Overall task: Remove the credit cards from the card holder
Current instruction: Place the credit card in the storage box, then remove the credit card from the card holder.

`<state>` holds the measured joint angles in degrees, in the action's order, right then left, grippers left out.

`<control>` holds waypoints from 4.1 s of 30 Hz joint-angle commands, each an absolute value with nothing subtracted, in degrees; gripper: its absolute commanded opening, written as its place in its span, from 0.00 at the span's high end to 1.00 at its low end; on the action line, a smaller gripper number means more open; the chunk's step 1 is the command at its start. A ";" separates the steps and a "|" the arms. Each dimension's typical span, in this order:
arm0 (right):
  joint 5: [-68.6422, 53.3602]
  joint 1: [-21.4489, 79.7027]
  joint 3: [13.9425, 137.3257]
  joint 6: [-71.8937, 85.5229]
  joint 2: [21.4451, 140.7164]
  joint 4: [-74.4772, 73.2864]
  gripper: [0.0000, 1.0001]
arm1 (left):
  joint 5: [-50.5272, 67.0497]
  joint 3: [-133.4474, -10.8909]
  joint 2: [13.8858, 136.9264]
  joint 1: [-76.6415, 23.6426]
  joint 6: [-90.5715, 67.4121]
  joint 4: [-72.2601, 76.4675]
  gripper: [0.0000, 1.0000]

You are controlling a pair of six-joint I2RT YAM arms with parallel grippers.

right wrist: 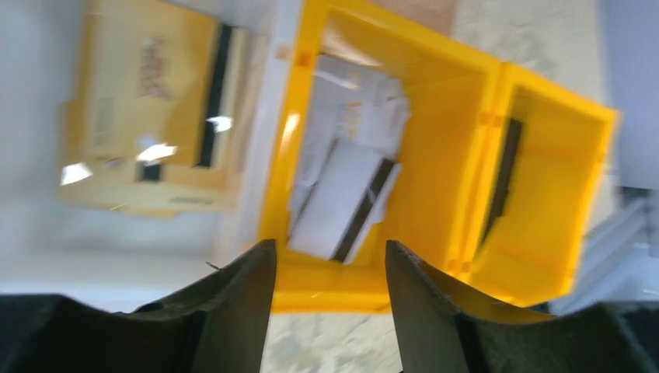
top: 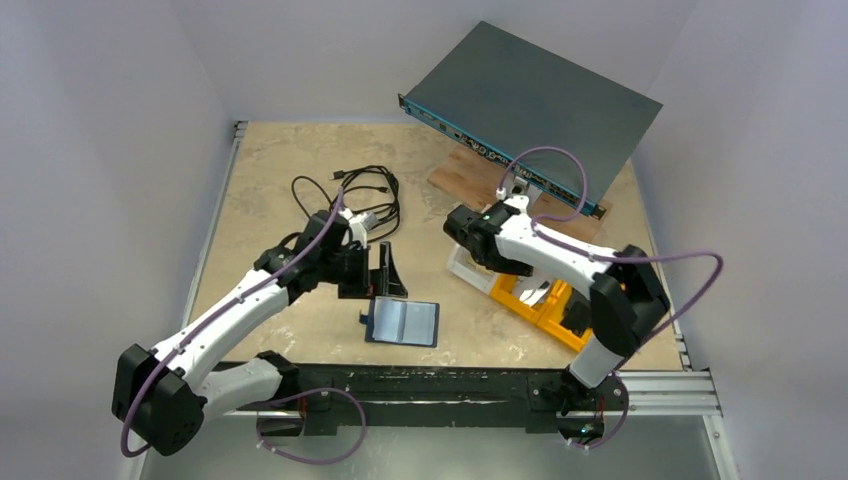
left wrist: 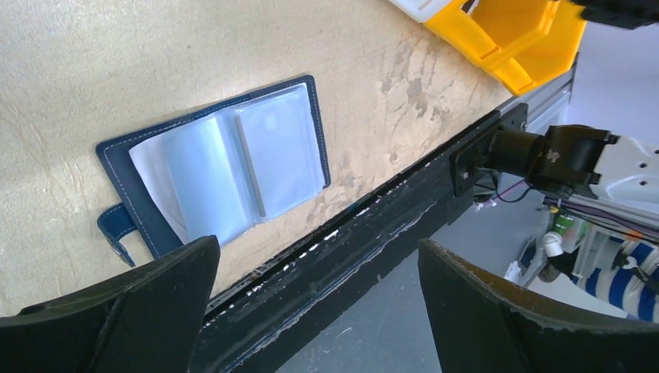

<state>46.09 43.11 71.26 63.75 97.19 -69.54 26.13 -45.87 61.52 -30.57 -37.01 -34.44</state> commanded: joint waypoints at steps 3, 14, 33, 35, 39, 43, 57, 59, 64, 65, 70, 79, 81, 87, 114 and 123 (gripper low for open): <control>29.66 44.51 67.03 48.34 83.22 -47.28 0.40 | 19.75 -48.23 63.60 -36.47 -39.00 -33.01 0.05; 18.59 44.54 63.01 44.17 72.15 -36.08 0.35 | 4.71 -50.51 75.79 -49.22 -41.22 -30.86 0.39; 12.29 44.73 52.39 47.50 70.49 -26.81 0.36 | -8.46 -56.41 92.78 -59.11 -40.90 -31.88 0.54; 12.34 44.74 51.96 47.72 70.40 -26.68 0.36 | -8.67 -56.00 93.89 -59.75 -41.15 -31.43 0.54; 12.64 44.73 51.04 48.23 70.28 -26.63 0.36 | -10.46 -55.94 96.84 -60.87 -42.04 -31.94 0.56; 12.52 44.72 50.26 48.84 70.07 -26.50 0.36 | -13.13 -55.88 99.30 -61.08 -43.55 -33.48 0.71; 6.34 47.80 47.58 48.96 71.47 -20.19 0.48 | 1.68 -49.45 91.77 -52.50 -47.03 -22.27 1.00; 4.92 49.36 47.55 49.40 72.59 -18.30 0.56 | 4.37 -48.27 89.29 -50.72 -47.36 -20.29 1.00; 1.75 52.03 47.27 50.99 76.48 -13.50 0.68 | 10.19 -45.74 85.00 -47.47 -47.84 -17.02 1.00; 1.05 52.20 47.04 51.17 77.29 -12.65 0.68 | 11.18 -45.14 84.22 -46.95 -47.99 -16.38 1.00; -1.47 52.38 46.04 51.85 80.46 -8.77 0.68 | 14.50 -42.15 81.12 -45.27 -48.42 -13.65 1.00; -5.19 52.56 44.88 53.49 84.89 -2.94 0.66 | 17.69 -39.29 78.86 -43.39 -48.47 -11.56 1.00; -5.53 52.77 45.08 53.74 85.65 -2.22 0.66 | 18.21 -38.66 78.55 -43.08 -48.50 -10.99 1.00; -7.22 53.17 45.09 55.10 88.16 1.12 0.60 | 18.69 -37.38 77.11 -42.03 -48.10 -11.34 0.99; -9.62 58.06 58.16 56.51 99.73 0.44 0.50 | 2.82 -38.41 53.56 -41.66 -41.31 -38.86 0.77; -10.58 58.62 59.73 56.59 103.85 1.60 0.48 | 6.13 -38.06 53.88 -41.66 -42.05 -36.53 0.77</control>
